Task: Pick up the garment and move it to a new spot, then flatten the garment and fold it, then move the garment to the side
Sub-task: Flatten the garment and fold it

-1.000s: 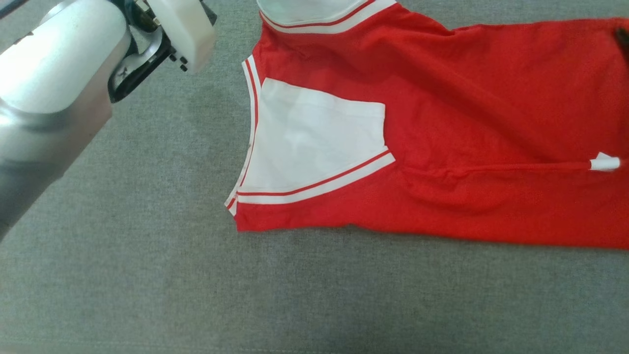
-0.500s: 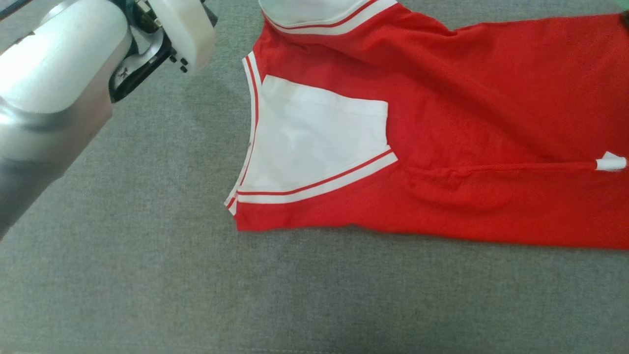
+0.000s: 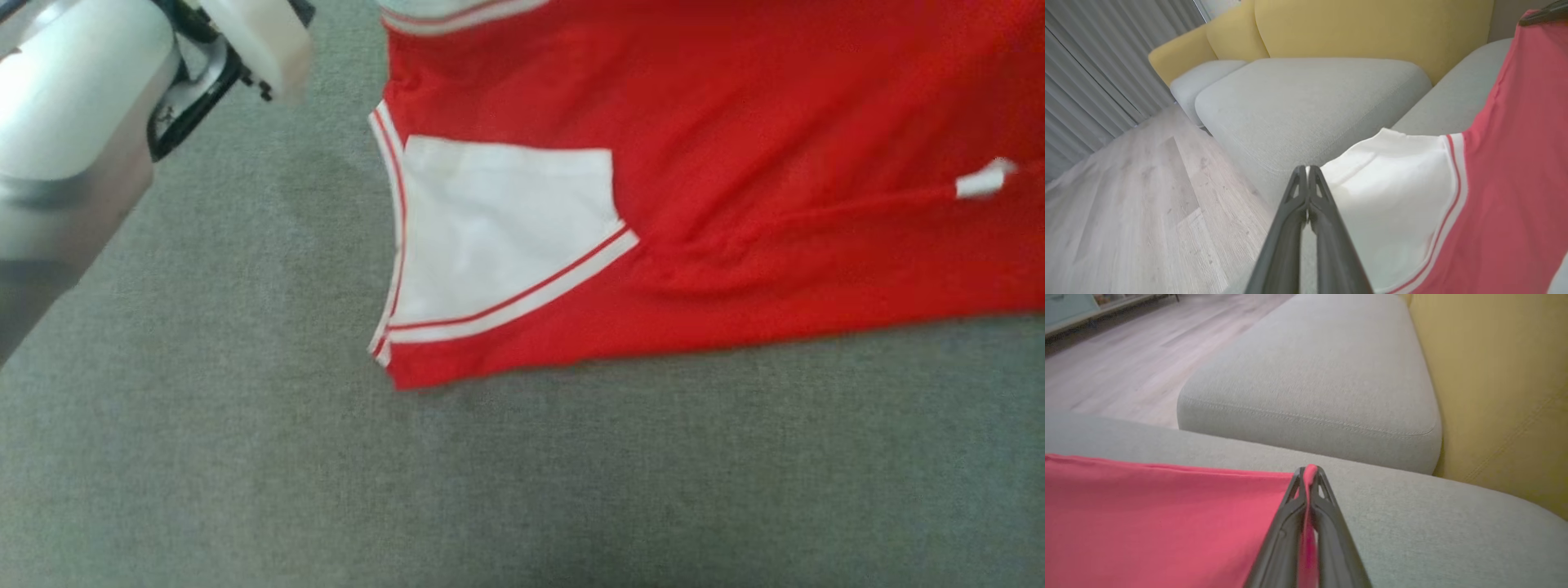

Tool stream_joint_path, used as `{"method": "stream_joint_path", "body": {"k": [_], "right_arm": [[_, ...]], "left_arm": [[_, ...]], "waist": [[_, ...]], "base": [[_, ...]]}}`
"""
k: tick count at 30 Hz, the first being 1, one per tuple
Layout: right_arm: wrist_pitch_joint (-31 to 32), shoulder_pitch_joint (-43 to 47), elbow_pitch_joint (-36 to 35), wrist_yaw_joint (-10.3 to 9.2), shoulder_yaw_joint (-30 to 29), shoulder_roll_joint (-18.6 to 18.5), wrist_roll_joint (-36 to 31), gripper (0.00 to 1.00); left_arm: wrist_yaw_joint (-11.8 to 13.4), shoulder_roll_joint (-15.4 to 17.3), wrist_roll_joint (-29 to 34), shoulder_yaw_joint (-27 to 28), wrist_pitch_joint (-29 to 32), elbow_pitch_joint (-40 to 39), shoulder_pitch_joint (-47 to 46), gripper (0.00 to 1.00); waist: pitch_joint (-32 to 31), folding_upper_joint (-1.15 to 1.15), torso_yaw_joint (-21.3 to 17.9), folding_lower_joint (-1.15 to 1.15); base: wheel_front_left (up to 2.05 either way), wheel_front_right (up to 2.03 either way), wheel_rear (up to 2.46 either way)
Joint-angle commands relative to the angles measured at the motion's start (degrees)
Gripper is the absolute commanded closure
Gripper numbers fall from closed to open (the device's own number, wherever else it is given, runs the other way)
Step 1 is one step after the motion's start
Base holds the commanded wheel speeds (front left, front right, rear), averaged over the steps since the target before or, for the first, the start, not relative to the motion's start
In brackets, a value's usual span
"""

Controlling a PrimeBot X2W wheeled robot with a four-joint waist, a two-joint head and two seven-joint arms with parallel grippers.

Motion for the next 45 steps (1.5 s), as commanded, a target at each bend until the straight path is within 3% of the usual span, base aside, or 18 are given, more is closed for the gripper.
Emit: {"method": "stream_joint_path", "body": {"k": [1,4,10,17,21,28,31,39,40,41,42,43,45], "right_arm": [[-0.95,-0.19,0.04,-0.04,-0.6,-1.37,0.47,1.0],[-3.48,-0.6,0.43,-0.04,-1.05,-1.21,1.54,1.0],[-5.56,1.8,-2.76,-0.04,-0.45,-3.35,4.79,1.0],[-7.71,7.96,-6.95,-0.04,-0.25,-6.26,7.66,1.0],[-8.14,11.95,-7.97,-0.04,-0.41,-6.68,8.22,1.0],[-8.28,18.46,-8.91,-0.04,-4.0,-6.24,6.31,1.0],[-8.29,22.11,-8.02,-0.04,-7.88,-5.38,3.42,1.0],[-8.29,28.48,-7.36,-0.04,-15.46,-2.64,-1.0,1.0],[-8.29,29.45,-7.08,-0.04,-16.4,-2.04,-1.42,0.79],[-8.3,30.42,-6.81,-0.04,-17.16,-1.44,-1.85,0.26],[-8.3,31.33,-6.56,-0.04,-17.88,-0.89,-2.22,0.0],[-8.3,32.15,-6.24,-0.04,-18.9,-0.34,-2.42,0.0],[-8.3,33.96,-6.15,-0.04,-21.0,0.63,-2.63,0.0]], "left_arm": [[0.6,2.2,0.39,2.98,-0.74,-0.19,-4.11,1.0],[1.47,1.98,1.07,3.58,-3.41,0.86,-4.39,1.0],[0.79,2.23,0.95,3.54,-5.15,0.73,-3.0,1.0],[1.71,5.78,0.63,2.91,-5.92,-5.6,3.01,1.0],[4.9,9.51,-0.15,2.64,-5.87,-12.2,8.41,1.0],[12.76,15.11,-0.47,1.88,-5.88,-25.65,19.16,1.0],[15.99,15.94,-1.0,1.48,-5.97,-30.62,24.82,1.0],[19.48,15.13,-1.75,1.49,-6.72,-33.47,30.78,1.0],[19.74,14.67,-1.8,1.56,-6.84,-33.47,31.42,1.0],[20.0,14.15,-1.8,1.63,-6.94,-33.33,32.03,0.87],[20.25,13.57,-1.85,1.75,-7.03,-33.07,32.67,0.58],[20.53,12.94,-1.87,1.96,-7.11,-32.72,33.33,0.0],[21.36,11.5,-1.75,2.78,-7.27,-31.94,34.81,0.0]], "waist": [[-0.27,0.0,-0.29,0.0],[-0.72,0.0,-0.75,0.0],[-1.74,0.0,-1.01,0.0],[-3.7,0.0,-0.93,0.0],[-4.85,0.0,-1.0,0.0],[-5.72,0.0,-0.88,0.0],[-5.77,0.0,-0.76,0.0],[-5.63,0.0,-0.6,0.0],[-5.64,0.0,-0.58,0.0],[-5.7,0.0,-0.53,0.0],[-5.79,0.0,-0.5,0.0],[-5.96,0.0,-0.48,0.0],[-6.52,0.0,-0.39,0.0]], "base": [[0.0,0.0,0.0],[0.0,0.0,0.0],[0.0,0.0,0.0],[0.0,0.0,0.0],[0.0,0.0,0.0],[0.0,0.0,0.0],[0.0,0.0,0.0],[0.0,0.0,0.0],[0.0,0.0,0.0],[0.0,0.0,0.0],[0.0,0.0,0.0],[0.0,0.0,0.0],[0.0,0.0,0.0]]}}
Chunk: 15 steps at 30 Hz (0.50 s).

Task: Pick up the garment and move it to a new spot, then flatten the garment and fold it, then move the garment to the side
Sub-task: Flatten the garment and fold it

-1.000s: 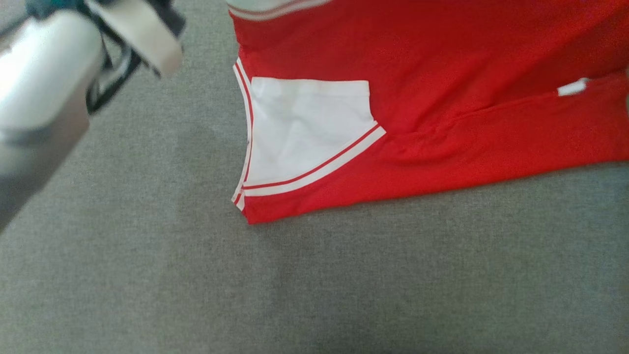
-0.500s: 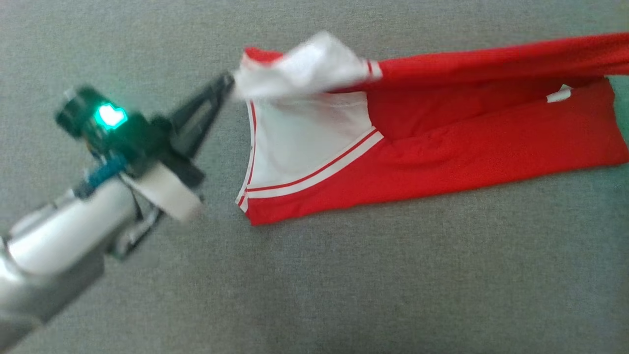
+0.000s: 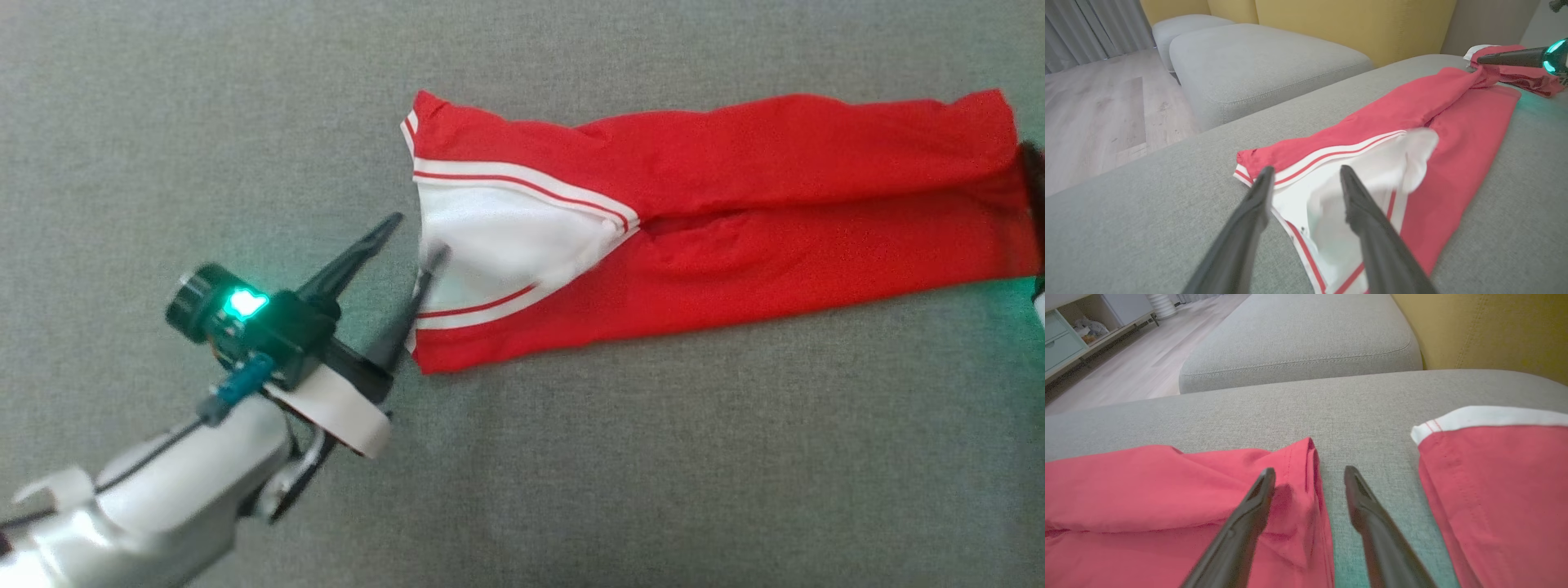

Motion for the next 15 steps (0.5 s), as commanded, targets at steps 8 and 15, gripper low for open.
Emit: {"method": "stream_joint_path", "body": {"k": [8,15], "right_arm": [[-0.77,11.57,-3.93,-0.04,-11.22,1.15,0.11,0.0],[-0.77,17.76,-3.23,-0.04,-20.9,6.72,-2.99,0.0]], "left_arm": [[8.96,-5.92,5.09,15.63,-0.69,-0.65,10.71,0.0],[12.63,-15.09,17.12,27.79,-0.7,-2.88,24.64,0.0]], "waist": [[-4.12,0.0,0.73,0.0],[-7.52,0.0,3.4,0.0]], "base": [[0.0,0.0,0.0],[0.0,0.0,0.0]]}}
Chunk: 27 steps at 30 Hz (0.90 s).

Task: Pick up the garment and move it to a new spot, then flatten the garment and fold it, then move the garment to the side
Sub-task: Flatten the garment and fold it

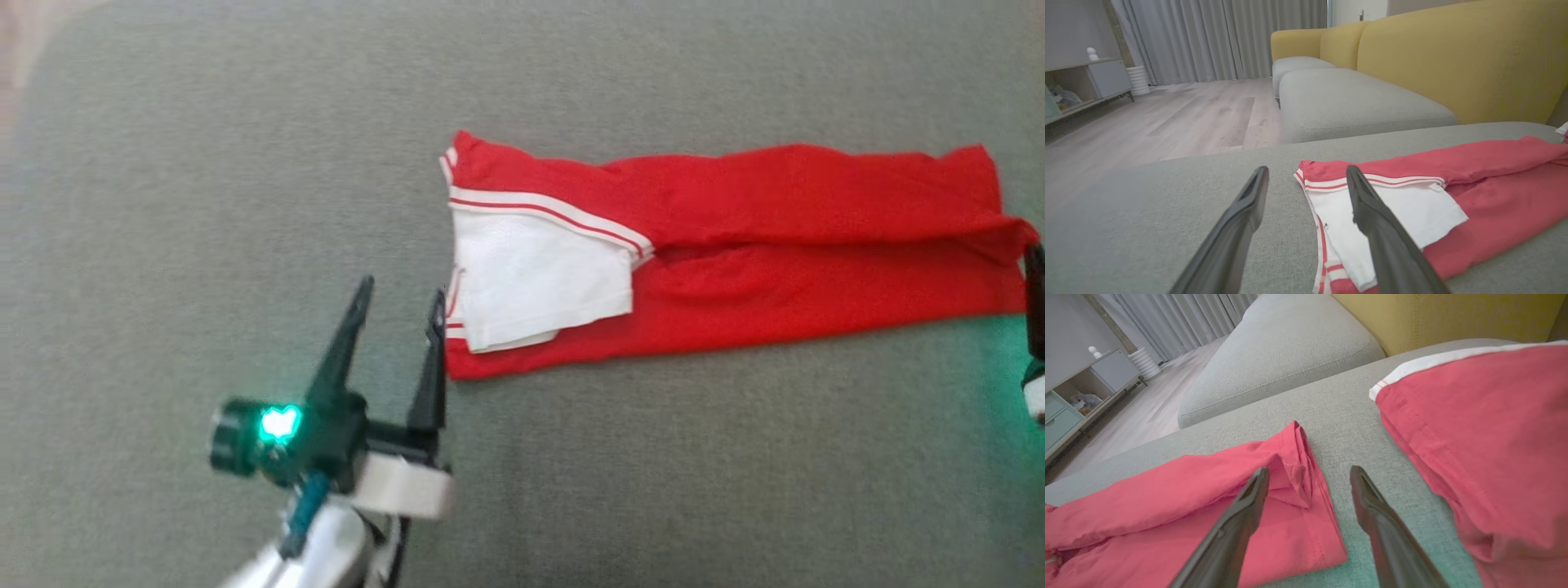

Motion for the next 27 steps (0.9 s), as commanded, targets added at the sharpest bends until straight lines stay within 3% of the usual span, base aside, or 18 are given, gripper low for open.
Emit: {"method": "stream_joint_path", "body": {"k": [1,8,14,15,16,17,27], "right_arm": [[-0.62,0.34,0.73,-0.04,-1.09,-0.77,-1.18,0.0],[2.88,-3.48,12.03,-0.04,-2.9,1.93,-3.75,0.0],[9.12,-7.33,19.34,-0.04,-1.69,4.18,-4.39,0.0],[9.91,-7.89,19.67,-0.04,-1.5,4.53,-4.07,0.15],[10.41,-8.36,19.82,-0.04,-1.26,4.82,-3.88,0.61],[10.64,-8.73,19.73,-0.04,-0.93,5.0,-3.81,1.0],[4.6,-9.2,18.81,-0.04,0.49,4.49,-3.94,1.0]], "left_arm": [[0.15,-1.07,2.95,4.33,-0.53,-2.23,1.01,0.0],[-3.64,-8.69,10.92,10.55,-0.53,-3.61,9.21,0.0],[-8.13,-12.31,14.9,14.86,-0.53,-3.01,11.77,0.0],[-8.73,-12.77,15.49,15.64,-0.53,-2.95,11.87,0.0],[-9.34,-13.17,15.99,16.39,-0.53,-2.82,11.97,0.0],[-9.96,-13.51,16.49,17.12,-0.53,-2.69,12.02,0.0],[-13.91,-16.1,19.74,22.68,-0.53,-2.2,13.74,0.0]], "waist": [[-1.44,0.0,1.9,0.01],[-2.42,0.0,5.67,0.01],[-1.65,0.0,6.44,0.01],[-1.49,0.0,6.36,0.01],[-1.39,0.0,6.26,0.01],[-1.31,0.0,6.12,0.01],[-2.35,0.0,1.74,0.01]], "base": [[0.0,0.0,0.0],[0.0,0.0,0.0],[0.0,0.0,0.0],[0.0,0.0,0.0],[0.0,0.0,0.0],[0.0,0.0,0.0],[0.0,0.0,0.0]]}}
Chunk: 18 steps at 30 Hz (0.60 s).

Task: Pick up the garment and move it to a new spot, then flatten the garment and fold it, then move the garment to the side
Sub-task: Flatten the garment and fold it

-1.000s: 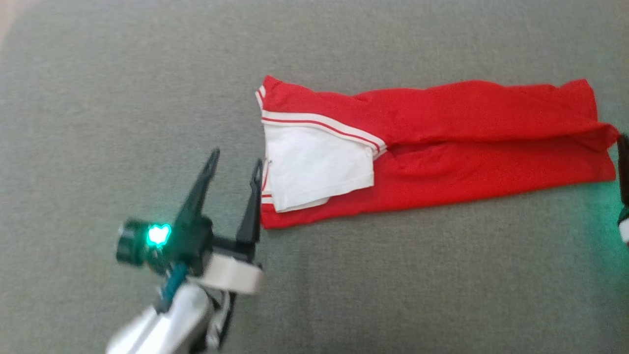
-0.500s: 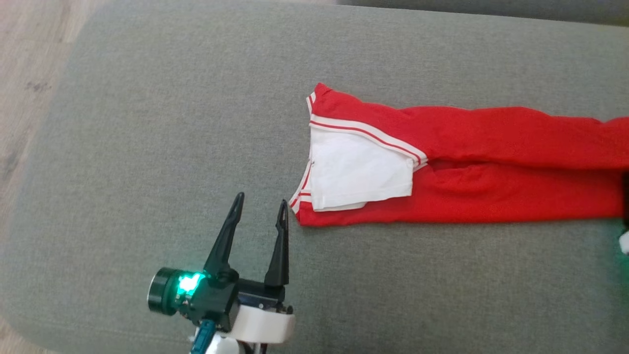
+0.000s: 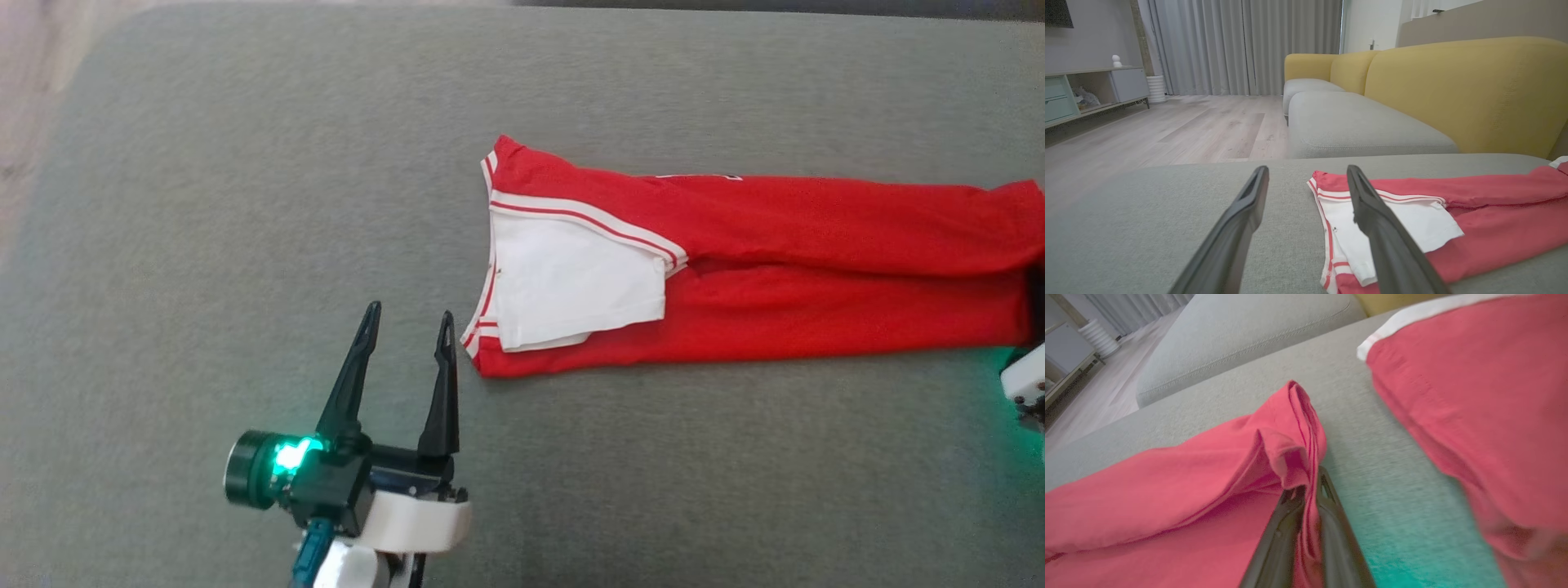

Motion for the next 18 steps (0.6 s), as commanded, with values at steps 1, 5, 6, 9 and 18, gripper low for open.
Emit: {"method": "stream_joint_path", "body": {"k": [1,5,6,9,18], "right_arm": [[-1.11,0.67,-0.79,-0.04,0.44,-2.16,0.06,1.0],[-2.52,0.97,-1.69,-0.04,0.36,-3.61,0.98,1.0],[-2.81,0.91,-2.3,-0.04,0.36,-4.08,1.22,1.0],[-3.54,0.58,-5.4,-0.04,0.46,-5.4,1.89,1.0],[-3.11,-0.53,-25.34,-0.04,3.25,-3.65,2.52,1.0]], "left_arm": [[-0.26,-0.28,0.6,2.39,-0.44,-1.54,-0.36,0.0],[-1.77,-0.92,1.64,3.99,-0.44,-1.18,0.16,0.0],[-2.1,-1.05,1.89,4.33,-0.44,-1.11,0.22,0.0],[-2.95,-1.44,2.51,5.28,-0.44,-0.78,0.41,0.0],[-4.81,-2.5,3.1,7.43,-0.45,0.13,2.34,0.0]], "waist": [[-0.62,0.0,-1.46,0.0],[-1.21,0.0,-3.97,0.0],[-1.31,0.0,-4.52,0.0],[-1.7,0.0,-5.75,0.0],[-4.4,0.0,-7.1,0.0]], "base": [[0.0,0.0,0.0],[0.0,0.0,0.0],[0.0,0.0,0.0],[0.0,0.0,0.0],[0.0,0.0,0.0]]}}
